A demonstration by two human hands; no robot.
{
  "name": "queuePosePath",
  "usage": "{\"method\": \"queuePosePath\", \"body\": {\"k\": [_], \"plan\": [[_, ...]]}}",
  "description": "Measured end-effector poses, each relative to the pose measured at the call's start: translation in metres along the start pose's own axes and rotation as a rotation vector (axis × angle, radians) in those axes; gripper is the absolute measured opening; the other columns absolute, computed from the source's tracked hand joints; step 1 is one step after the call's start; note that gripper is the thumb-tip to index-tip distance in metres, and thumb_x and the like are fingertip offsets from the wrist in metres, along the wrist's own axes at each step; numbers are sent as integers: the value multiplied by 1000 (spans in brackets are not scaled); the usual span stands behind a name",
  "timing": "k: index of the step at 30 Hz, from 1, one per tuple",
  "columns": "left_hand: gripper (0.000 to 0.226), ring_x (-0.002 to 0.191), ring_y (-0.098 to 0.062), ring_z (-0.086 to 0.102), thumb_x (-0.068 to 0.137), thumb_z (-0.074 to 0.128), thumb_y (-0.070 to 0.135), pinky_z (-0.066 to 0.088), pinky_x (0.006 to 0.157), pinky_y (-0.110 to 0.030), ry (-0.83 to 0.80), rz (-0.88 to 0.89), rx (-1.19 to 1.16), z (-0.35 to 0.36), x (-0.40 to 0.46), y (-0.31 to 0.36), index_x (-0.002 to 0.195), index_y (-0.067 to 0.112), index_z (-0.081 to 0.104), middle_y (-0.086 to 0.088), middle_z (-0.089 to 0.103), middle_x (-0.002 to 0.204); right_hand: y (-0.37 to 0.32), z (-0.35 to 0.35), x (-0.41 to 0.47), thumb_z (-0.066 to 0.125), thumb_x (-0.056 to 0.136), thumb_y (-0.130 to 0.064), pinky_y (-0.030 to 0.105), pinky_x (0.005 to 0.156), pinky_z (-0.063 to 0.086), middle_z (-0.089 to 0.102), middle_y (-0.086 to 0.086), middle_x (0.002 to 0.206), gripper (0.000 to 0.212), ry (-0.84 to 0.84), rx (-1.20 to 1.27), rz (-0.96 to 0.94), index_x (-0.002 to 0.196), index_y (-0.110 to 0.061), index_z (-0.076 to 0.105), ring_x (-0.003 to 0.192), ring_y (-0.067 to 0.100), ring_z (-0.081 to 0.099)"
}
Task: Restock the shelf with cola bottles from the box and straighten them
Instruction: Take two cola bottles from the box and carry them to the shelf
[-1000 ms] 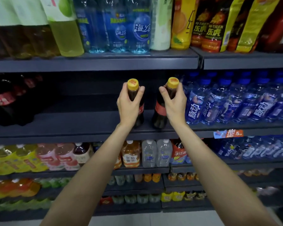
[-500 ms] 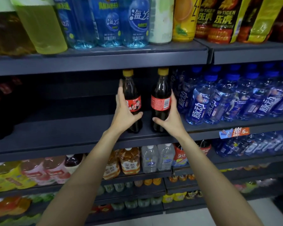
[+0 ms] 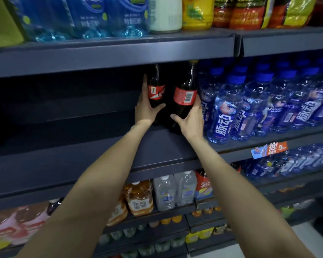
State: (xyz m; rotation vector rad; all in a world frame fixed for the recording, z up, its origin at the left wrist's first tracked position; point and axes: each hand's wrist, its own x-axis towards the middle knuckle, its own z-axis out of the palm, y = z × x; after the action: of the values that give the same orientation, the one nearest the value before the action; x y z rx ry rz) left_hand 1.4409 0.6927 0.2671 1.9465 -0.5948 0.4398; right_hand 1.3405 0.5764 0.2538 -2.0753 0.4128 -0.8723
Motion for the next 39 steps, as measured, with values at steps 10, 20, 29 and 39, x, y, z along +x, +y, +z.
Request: {"method": "queuePosePath", "body": {"k": [10,20,29,39], "plan": [[109,137,-13,30,79,73,7,28,111,-32,-28,11,-98,14,27,-26,151,24,-8,-4,23,156,-12,19,-1,68,82,-7,44,96,39,33,13,142,90,4,-3,0,150,-24,11,117,37,50],[107,131,-30,41,78,66,4,40,99,-40,-104,-50,52,2,20,-25,149,32,-9,-11,30,151,-11,35,0,66,82,0,35,98,37,29,15,142,93,-3,110,-28,151,-20,7,122,34,47],[102,137,-32,32,77,68,18,33,109,-41,-313,-220,142,-15,2,-28,150,37,-1,-9,30,153,-1,34,-4,67,85,-16,48,112,25,36,25,142,95,-89,-183,-29,151,-11,-1,134,38,33],[36,95,0,62,91,60,18,48,87,-17,-204,-124,-35,-74,-112,67,125,24,56,14,68,99,-18,-82,-100,59,91,-17,38,86,50,64,3,116,52,-271,-213,-307,140,-19,43,106,23,60]]}}
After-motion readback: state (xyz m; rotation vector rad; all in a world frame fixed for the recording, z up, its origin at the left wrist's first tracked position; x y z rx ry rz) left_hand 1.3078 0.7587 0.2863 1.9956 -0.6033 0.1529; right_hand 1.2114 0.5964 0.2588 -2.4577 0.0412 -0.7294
